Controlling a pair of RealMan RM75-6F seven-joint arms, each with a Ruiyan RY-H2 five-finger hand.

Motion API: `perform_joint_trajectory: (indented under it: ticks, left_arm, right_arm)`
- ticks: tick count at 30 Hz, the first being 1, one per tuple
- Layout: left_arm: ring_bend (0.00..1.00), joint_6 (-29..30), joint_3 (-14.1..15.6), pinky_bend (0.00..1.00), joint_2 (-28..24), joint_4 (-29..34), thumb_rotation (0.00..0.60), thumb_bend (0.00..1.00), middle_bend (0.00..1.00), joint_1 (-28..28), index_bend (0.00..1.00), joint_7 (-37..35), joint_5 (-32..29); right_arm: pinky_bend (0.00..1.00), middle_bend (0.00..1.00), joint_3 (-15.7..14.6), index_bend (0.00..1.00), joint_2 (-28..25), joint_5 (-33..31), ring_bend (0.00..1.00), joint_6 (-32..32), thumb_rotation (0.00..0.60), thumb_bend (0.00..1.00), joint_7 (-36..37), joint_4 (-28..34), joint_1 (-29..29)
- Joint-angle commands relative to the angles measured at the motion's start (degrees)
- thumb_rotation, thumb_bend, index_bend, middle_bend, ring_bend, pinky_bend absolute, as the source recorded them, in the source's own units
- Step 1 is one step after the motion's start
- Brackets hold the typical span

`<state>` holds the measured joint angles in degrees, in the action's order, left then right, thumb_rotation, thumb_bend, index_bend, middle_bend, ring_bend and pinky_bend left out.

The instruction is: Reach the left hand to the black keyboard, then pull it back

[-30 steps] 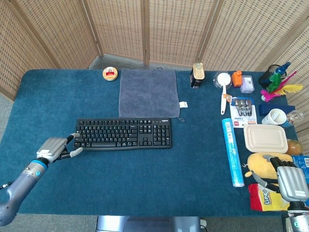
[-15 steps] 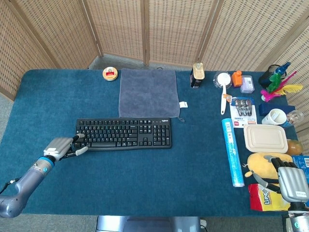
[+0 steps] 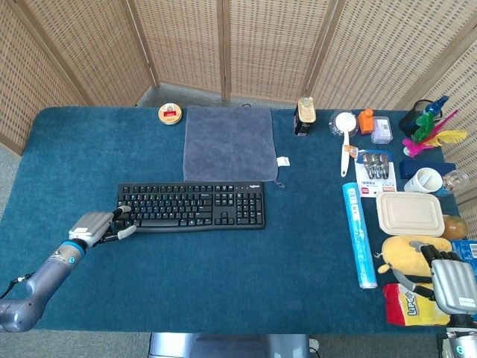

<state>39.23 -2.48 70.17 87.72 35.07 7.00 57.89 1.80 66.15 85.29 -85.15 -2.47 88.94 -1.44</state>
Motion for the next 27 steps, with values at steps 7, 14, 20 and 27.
perform_joint_trajectory:
  ticks: [7,14,20,27]
  left_arm:
    - [1.00,10.39,-0.60,1.00,-3.31,5.54,0.000,0.15,1.00,-4.40,0.09,-4.08,8.40]
    - [1.00,25.56,0.66,0.95,-6.52,11.28,0.000,0.15,1.00,-11.85,0.10,-3.86,15.41]
    - [0.81,39.20,2.58,0.77,-7.60,13.87,0.000,0.15,0.83,-19.36,0.12,-1.24,20.95]
    - [0.69,48.99,5.21,0.67,-9.61,16.52,0.000,0.15,0.71,-26.28,0.14,0.41,25.89]
  right_arm:
    - [0.38,0.37,0.04,0.27,-0.23,0.17,0.43,-0.56,0.000,0.26,0.48,0.22,0.39]
    - [0.38,0.37,0.65,0.27,0.40,0.69,0.43,-0.68,0.000,0.26,0.42,-0.01,-0.21]
    - [0.35,0.37,1.87,0.27,2.18,0.95,0.39,-1.81,0.000,0.26,-0.28,-0.84,-0.76]
    - [0.33,0.37,2.57,0.27,3.47,1.34,0.37,-2.33,0.000,0.26,-1.60,-1.07,-1.40]
